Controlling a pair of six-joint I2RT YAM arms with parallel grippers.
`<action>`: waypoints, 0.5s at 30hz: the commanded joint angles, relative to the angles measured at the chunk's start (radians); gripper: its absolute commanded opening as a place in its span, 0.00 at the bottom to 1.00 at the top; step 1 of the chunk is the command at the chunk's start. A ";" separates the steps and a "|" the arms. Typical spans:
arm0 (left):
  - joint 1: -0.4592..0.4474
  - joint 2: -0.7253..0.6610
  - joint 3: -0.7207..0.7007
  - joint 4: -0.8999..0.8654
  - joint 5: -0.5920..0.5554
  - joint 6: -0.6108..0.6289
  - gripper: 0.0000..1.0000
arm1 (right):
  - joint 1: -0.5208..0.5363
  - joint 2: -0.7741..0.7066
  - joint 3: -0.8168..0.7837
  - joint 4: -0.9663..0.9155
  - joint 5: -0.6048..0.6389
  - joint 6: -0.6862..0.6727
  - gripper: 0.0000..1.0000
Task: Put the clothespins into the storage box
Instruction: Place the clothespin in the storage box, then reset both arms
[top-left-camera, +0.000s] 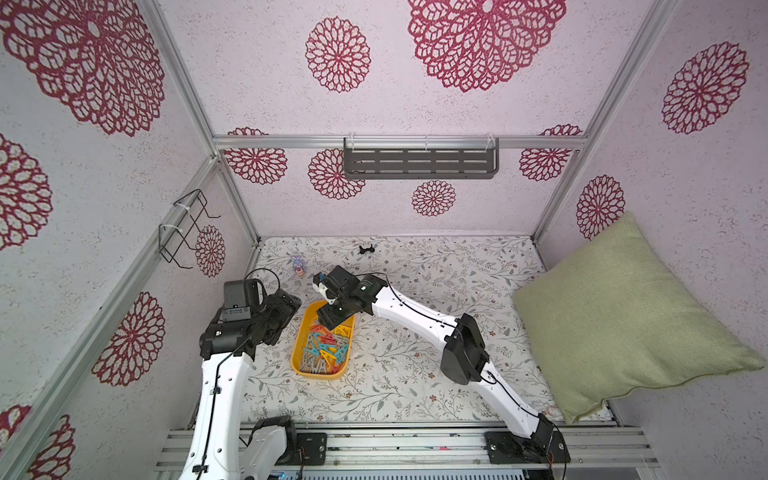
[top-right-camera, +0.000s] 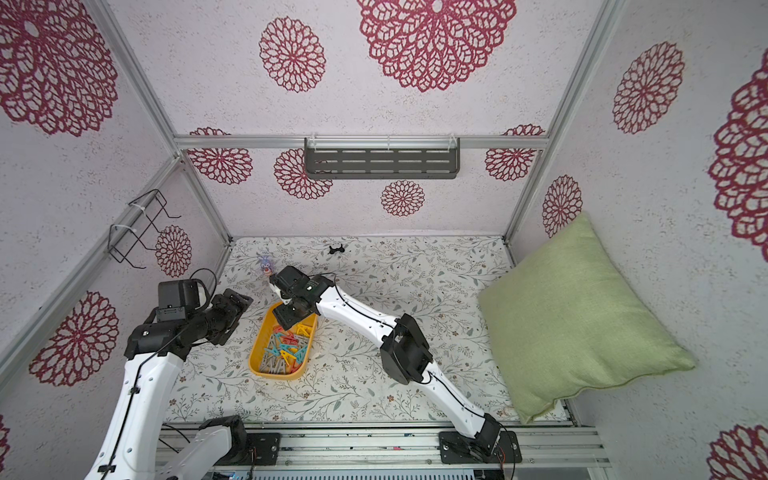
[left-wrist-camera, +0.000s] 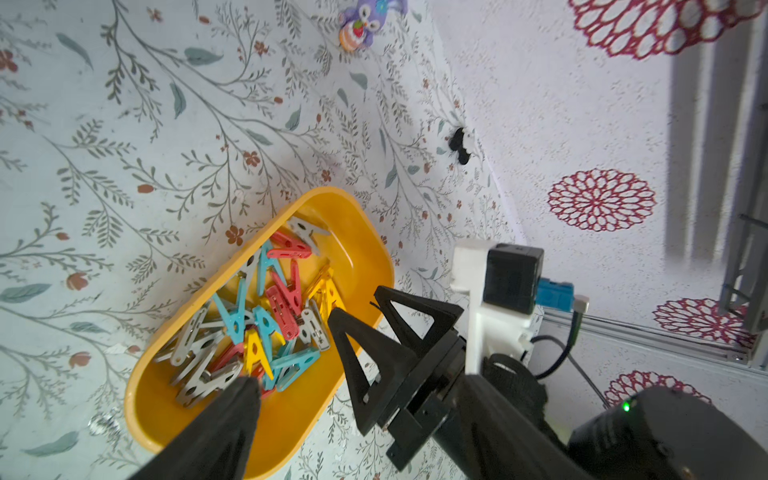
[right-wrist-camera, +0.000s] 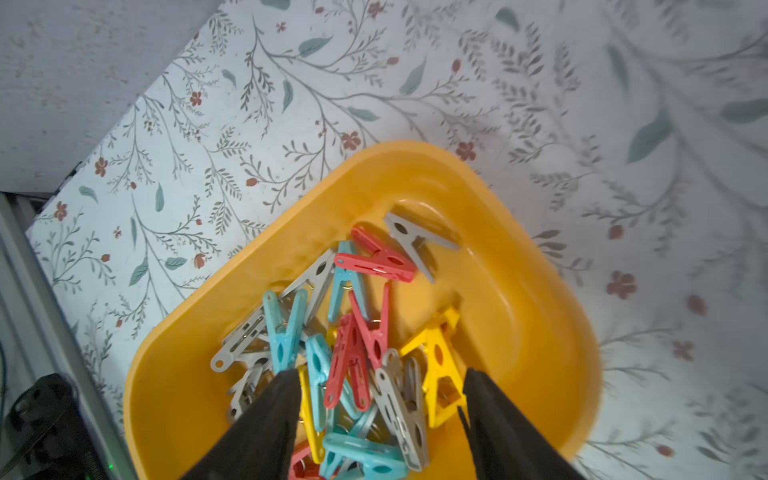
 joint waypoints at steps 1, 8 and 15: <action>0.010 0.003 0.082 0.060 -0.085 0.090 0.83 | -0.013 -0.224 -0.025 0.054 0.137 -0.018 0.71; 0.008 0.045 0.254 0.104 -0.252 0.265 0.97 | -0.071 -0.533 -0.318 0.210 0.347 -0.023 0.74; 0.007 0.001 0.238 0.337 -0.406 0.430 0.97 | -0.213 -1.014 -0.939 0.685 0.523 -0.003 0.99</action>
